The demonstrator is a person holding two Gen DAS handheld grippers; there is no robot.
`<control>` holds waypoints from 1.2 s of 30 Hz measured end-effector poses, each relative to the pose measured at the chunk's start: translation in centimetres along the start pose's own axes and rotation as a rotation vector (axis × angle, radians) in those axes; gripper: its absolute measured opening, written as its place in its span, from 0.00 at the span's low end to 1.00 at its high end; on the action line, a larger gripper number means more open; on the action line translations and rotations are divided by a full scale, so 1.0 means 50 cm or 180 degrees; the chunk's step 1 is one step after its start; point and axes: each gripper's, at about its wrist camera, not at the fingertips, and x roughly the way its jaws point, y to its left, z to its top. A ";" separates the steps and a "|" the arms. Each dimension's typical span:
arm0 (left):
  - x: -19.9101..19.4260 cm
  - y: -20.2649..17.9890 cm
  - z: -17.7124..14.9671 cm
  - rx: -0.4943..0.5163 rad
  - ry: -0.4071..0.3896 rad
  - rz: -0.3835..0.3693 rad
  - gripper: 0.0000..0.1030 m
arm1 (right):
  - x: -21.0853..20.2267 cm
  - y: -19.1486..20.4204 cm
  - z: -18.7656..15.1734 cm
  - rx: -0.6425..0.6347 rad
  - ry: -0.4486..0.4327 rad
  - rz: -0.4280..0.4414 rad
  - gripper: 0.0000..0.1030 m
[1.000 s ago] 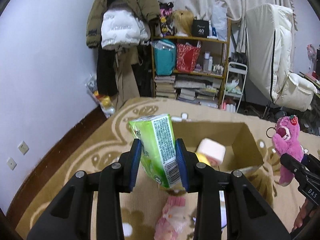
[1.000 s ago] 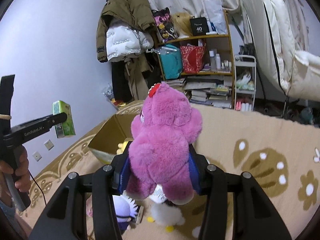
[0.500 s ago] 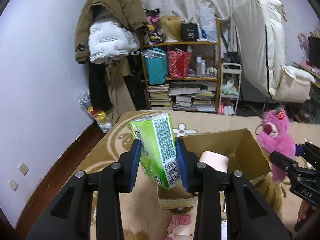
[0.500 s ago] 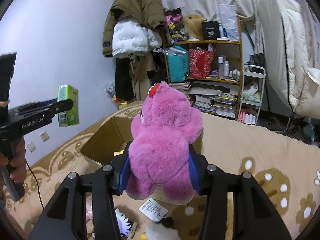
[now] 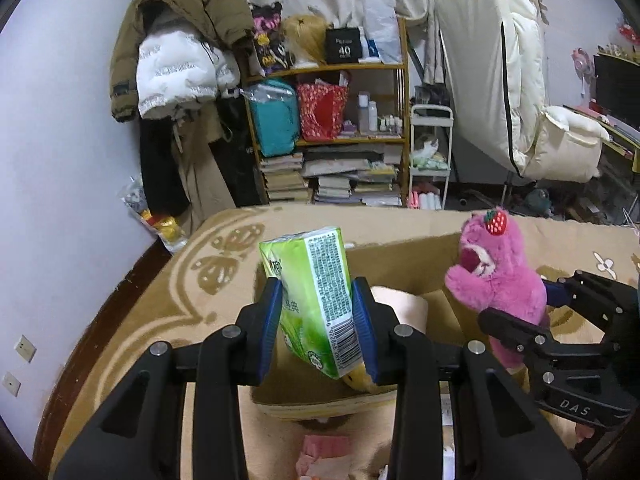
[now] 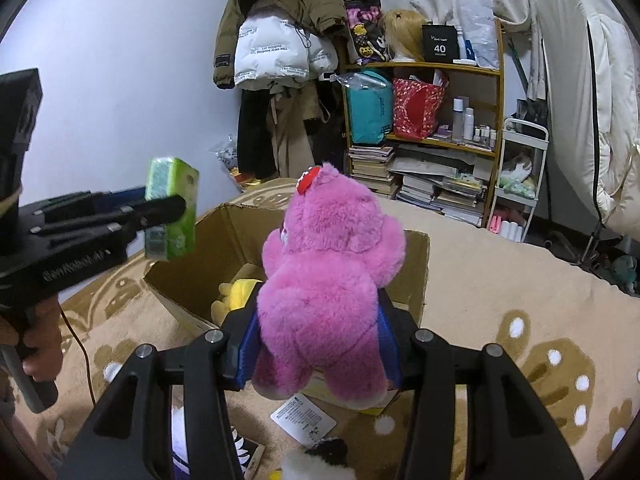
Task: Organize soft objects
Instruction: 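Open both grippers to drop the tissue pack and pink bear into the box, then withdraw both open grippers from the box toward the remaining toys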
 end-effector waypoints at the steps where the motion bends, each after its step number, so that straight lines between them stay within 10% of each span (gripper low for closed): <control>1: 0.007 0.000 -0.002 -0.0023 0.0055 -0.0026 0.33 | 0.000 0.000 -0.001 0.0006 0.0020 0.0015 0.51; 11: 0.026 -0.005 -0.012 -0.0088 0.0146 0.0009 0.35 | 0.022 -0.010 -0.027 0.0084 0.0146 0.0090 0.53; 24: 0.022 0.007 -0.019 -0.0084 0.0179 0.0222 0.86 | 0.011 -0.048 -0.018 0.0372 0.0052 0.0156 0.98; 36: -0.039 0.081 -0.019 -0.0419 0.0110 0.0571 1.00 | -0.024 -0.035 -0.004 0.0361 0.0004 0.0047 1.00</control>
